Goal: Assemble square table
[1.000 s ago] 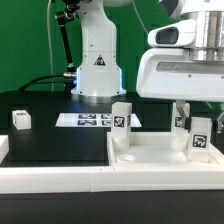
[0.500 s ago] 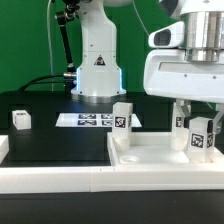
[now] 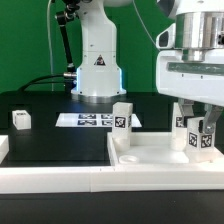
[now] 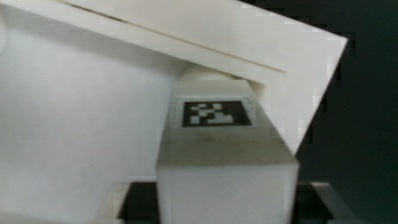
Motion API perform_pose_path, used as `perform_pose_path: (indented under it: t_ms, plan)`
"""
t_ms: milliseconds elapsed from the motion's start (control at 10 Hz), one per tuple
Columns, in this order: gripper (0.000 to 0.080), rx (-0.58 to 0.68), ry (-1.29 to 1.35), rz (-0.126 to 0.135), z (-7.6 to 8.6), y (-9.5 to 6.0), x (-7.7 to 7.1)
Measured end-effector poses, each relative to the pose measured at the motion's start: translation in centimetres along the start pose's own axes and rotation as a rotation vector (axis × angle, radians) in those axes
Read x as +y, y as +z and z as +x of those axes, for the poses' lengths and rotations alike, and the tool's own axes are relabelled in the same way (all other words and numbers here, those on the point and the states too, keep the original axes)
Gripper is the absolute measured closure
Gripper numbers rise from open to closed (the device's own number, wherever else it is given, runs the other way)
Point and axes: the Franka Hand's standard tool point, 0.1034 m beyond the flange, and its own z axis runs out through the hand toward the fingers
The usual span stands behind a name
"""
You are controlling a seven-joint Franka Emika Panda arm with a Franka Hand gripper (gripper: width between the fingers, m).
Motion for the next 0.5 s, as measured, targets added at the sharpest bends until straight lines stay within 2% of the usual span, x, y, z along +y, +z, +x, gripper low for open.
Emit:
perform_pose_path:
  t_ms: [500]
  plan:
    - [0.0509,-0.016,0.288,-0.007,-0.20,0.01,0.12]
